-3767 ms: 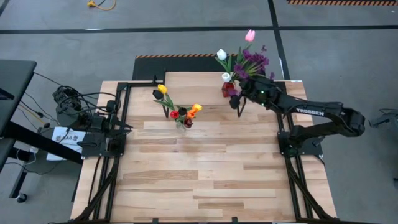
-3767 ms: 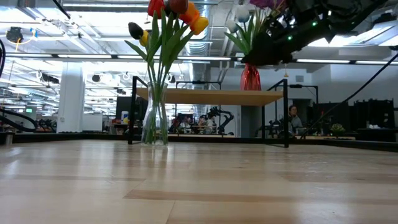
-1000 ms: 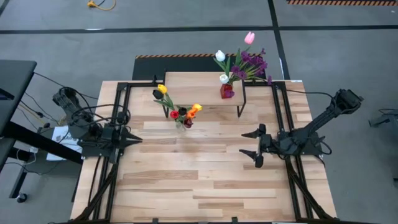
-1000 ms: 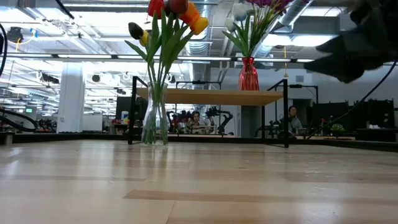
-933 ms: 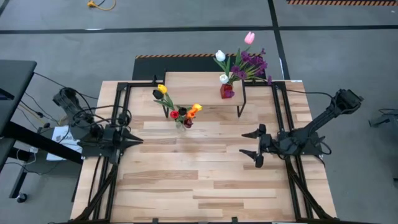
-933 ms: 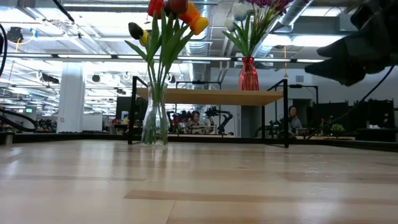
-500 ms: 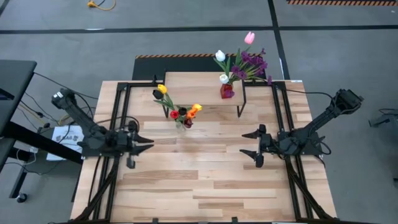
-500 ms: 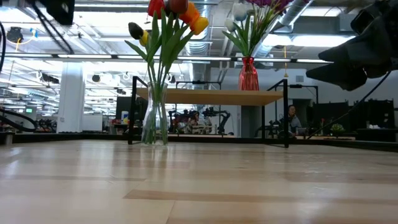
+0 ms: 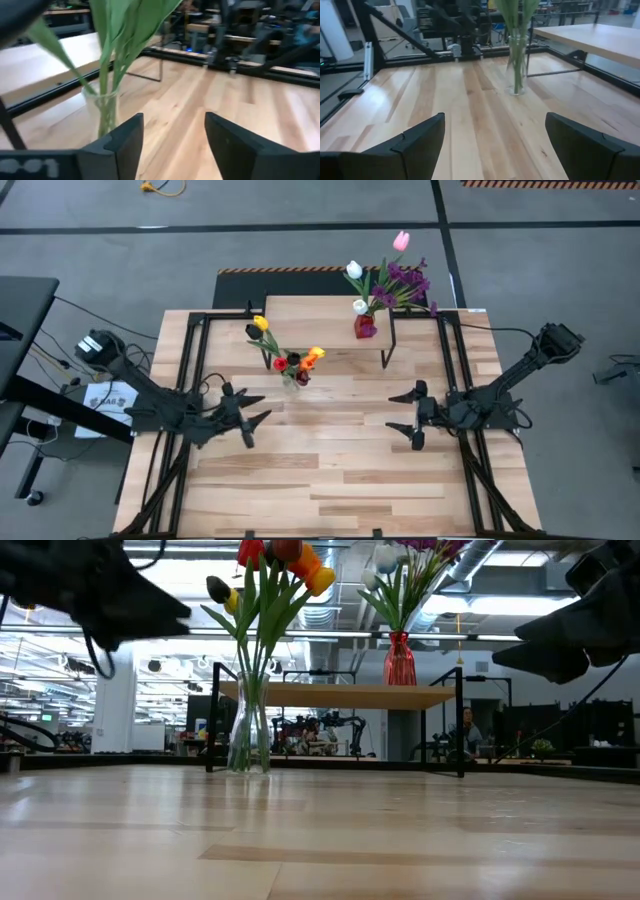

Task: Pick and place flowers into a vace then onto a shelf
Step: Put the transparent vase with flowers on the shelf

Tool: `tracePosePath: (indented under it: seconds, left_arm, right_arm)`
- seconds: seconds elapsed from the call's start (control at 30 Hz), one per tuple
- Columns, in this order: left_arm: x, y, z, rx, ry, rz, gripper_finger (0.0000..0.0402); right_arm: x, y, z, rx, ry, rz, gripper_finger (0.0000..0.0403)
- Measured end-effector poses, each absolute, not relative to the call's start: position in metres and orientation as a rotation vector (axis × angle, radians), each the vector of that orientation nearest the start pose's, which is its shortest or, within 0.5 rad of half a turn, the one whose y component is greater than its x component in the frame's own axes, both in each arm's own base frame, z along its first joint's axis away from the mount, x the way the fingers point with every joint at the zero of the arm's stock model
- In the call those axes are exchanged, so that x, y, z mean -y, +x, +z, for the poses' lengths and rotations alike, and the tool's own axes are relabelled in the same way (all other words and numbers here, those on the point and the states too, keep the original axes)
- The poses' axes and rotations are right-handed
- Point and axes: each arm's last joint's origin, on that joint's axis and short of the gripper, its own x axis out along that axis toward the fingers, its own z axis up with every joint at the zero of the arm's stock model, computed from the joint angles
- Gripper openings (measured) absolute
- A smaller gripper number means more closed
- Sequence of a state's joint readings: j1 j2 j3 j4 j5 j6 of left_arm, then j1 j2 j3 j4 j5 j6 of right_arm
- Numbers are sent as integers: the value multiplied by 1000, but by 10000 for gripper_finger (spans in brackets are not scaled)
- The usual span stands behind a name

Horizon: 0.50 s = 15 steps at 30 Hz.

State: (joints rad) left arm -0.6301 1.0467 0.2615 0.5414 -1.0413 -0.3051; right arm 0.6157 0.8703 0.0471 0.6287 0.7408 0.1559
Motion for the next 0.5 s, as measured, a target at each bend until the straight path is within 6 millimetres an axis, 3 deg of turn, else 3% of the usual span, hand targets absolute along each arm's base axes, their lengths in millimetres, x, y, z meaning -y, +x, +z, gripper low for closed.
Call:
tracePosePath:
  seconds: [0.23, 0.5]
  left_arm:
    - [86, 180, 161, -95, -136, 556, 243]
    - [82, 190, 150, -102, -199, 554, 251]
  right_arm:
    - [-73, 131, 149, -150, 31, -60, 335]
    - [-79, 128, 149, -151, 27, -16, 335]
